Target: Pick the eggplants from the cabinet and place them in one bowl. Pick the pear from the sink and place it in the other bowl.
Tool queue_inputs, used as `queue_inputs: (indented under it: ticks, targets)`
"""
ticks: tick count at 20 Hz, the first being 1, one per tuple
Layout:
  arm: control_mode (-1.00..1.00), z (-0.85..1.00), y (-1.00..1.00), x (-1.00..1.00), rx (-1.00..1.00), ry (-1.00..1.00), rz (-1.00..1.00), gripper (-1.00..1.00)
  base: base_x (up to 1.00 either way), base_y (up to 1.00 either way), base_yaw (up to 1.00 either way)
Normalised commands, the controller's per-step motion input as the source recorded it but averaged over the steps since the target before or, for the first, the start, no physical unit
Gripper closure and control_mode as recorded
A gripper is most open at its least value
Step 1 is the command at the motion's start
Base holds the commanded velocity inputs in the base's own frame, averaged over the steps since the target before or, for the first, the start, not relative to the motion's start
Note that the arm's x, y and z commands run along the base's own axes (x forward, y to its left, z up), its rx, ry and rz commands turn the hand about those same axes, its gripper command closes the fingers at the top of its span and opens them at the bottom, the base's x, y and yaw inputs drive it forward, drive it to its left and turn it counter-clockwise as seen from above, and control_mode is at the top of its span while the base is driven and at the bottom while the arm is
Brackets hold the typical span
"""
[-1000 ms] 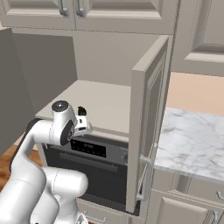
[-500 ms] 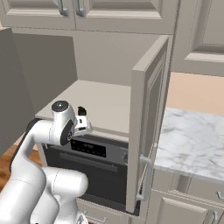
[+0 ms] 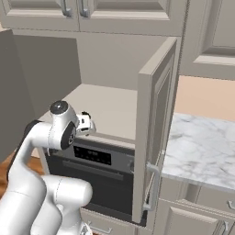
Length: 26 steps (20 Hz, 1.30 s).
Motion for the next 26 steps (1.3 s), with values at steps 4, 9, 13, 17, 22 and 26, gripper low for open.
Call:
queue_inputs:
  ticks: [4,9,13,17,22,26]
  targets:
    - [-1.0,0.55,0.0,0.27,0.0,-0.04,-0.02,-1.0,0.0,0.0,0.0]
    - [-1.0,0.4,0.0,0.48,0.01,0.0,-0.03,-1.0,0.0,0.0,0.0]
    - [-1.0,0.31,0.0,0.58,0.05,0.0,-0.01,-1.0,0.0,0.0,0.0]
    - [-1.0,0.09,0.0,0.66,0.08,0.02,0.0,-1.0,0.0,0.0,0.0]
    - [-1.0,-0.07,0.07,0.57,0.04,0.08,0.0,-1.0,0.0,0.0,0.0]
    - [-1.0,-0.41,0.15,0.37,0.0,0.14,0.0,-1.0,0.0,0.0,0.0]
